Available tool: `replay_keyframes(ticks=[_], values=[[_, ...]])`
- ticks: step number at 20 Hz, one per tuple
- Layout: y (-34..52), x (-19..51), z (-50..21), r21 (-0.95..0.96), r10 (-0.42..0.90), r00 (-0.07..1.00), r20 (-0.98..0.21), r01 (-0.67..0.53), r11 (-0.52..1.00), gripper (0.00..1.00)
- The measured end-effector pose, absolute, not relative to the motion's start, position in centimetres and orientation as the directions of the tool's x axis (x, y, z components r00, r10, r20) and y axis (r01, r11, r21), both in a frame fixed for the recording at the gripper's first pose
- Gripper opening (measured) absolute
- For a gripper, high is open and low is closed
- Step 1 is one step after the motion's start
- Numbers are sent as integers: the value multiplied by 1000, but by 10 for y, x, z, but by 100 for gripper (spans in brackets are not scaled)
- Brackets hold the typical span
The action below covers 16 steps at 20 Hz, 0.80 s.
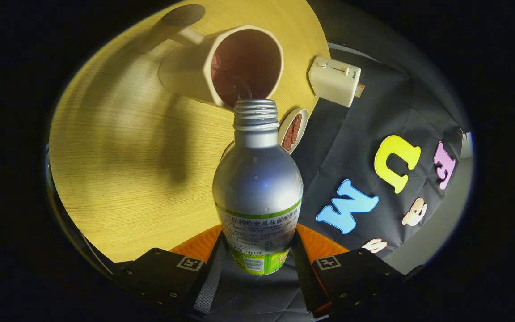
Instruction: Take the bottle from table, then pour the juice into the cup, finally place the bottle on the coaster
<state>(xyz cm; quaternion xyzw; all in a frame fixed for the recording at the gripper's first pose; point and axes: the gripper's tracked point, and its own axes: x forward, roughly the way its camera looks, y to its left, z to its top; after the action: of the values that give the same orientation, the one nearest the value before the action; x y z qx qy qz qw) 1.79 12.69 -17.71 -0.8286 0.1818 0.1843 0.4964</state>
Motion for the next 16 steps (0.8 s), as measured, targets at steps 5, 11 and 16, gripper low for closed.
replay_keyframes(ticks=[5, 11, 16], values=[[131, 20, -174, -745, -115, 868, -482, -475, -469, 75], [136, 19, -173, -739, -102, 874, -475, -459, -493, 75], [141, 19, -171, -725, -99, 875, -474, -451, -520, 75]])
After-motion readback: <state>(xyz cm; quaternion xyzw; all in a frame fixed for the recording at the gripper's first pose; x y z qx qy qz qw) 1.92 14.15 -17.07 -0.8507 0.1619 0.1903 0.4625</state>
